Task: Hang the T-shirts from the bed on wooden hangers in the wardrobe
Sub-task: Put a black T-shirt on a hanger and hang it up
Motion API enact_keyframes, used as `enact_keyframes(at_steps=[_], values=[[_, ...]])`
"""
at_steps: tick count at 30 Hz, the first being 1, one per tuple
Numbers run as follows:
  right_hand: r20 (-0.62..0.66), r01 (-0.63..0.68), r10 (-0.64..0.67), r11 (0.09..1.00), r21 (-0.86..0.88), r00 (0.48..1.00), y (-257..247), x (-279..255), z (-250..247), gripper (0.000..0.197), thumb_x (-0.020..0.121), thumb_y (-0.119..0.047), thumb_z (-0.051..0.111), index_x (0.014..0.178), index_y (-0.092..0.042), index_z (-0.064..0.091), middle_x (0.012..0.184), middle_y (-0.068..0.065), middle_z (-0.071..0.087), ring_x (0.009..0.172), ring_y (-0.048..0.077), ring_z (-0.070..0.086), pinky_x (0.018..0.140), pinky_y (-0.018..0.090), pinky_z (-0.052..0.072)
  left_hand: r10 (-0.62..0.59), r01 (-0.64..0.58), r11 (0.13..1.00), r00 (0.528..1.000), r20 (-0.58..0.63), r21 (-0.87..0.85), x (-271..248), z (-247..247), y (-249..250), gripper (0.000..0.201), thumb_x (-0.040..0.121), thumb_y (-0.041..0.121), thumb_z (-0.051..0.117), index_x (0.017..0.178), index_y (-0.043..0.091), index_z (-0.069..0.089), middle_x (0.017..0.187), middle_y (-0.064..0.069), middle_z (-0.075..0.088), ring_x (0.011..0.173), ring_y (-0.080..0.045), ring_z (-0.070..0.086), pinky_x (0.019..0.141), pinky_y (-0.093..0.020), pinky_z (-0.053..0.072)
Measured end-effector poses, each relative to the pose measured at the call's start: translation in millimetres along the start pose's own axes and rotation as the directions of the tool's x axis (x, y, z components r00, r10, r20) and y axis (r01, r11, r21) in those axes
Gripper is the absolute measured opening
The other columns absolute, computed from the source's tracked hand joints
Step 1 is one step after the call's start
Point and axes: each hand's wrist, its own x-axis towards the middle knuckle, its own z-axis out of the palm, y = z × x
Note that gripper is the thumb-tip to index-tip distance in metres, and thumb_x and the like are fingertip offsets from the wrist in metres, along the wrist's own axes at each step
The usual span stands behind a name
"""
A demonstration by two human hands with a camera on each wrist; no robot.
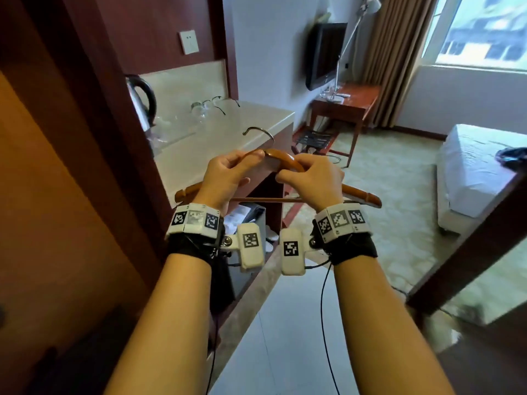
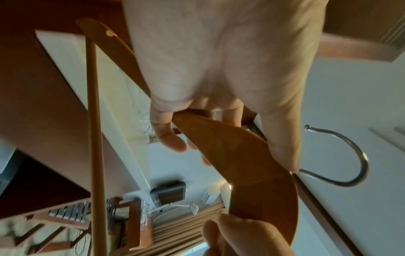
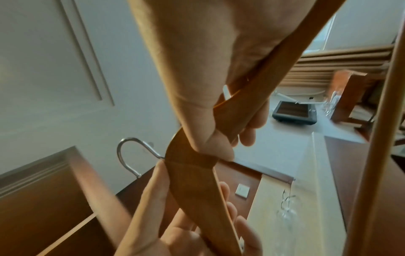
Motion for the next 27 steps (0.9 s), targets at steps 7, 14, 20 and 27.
enact_keyframes(at_steps=[7,14,20,27], values=[[-0.047,-0.148,0.148,0.989,0.005,0.988,120,61,-67,0.017,0.069,-0.044,0.077,0.065,-0.031,0.067,0.048,-0.016,0.051,0.065,0.006,0.054,0.093,0.046,0.044,-0.016,0.011,0.999,0.988,0.154,0.031,70,140,-40,0.011,0.087,0.034,0.071,0.079,0.026,0.07,0.08,0.005,0.066,0.079,-0.007,0.059,0.078,-0.027,0.045],[-0.121,-0.194,0.194,0.981,0.013,0.973,207,122,-119,0.011,0.07,-0.039,0.079,0.068,-0.031,0.072,0.055,-0.011,0.058,0.063,0.007,0.054,0.087,0.046,0.049,-0.059,0.063,0.998,0.966,0.252,-0.009,141,247,-71,0.022,0.08,0.042,0.075,0.089,0.022,0.072,0.1,-0.013,0.073,0.096,-0.024,0.068,0.086,-0.035,0.052],[-0.157,-0.254,0.253,0.967,0.017,0.955,273,187,-133,0.01,0.069,-0.039,0.08,0.071,-0.032,0.074,0.055,-0.014,0.061,0.06,0.004,0.055,0.085,0.045,0.051,-0.056,0.05,0.998,0.951,0.304,0.027,223,310,-105,0.036,0.075,0.052,0.076,0.09,0.019,0.074,0.103,-0.021,0.069,0.094,-0.034,0.065,0.089,-0.049,0.05],[-0.228,-0.286,0.282,0.958,0.014,0.932,353,311,-145,0.014,0.068,-0.037,0.081,0.064,-0.041,0.069,0.055,-0.023,0.061,0.059,0.0,0.056,0.082,0.042,0.05,-0.05,0.05,0.999,0.9,0.433,0.012,368,390,-149,0.037,0.082,0.048,0.071,0.102,0.016,0.072,0.093,-0.001,0.073,0.089,-0.016,0.067,0.079,-0.038,0.052]])
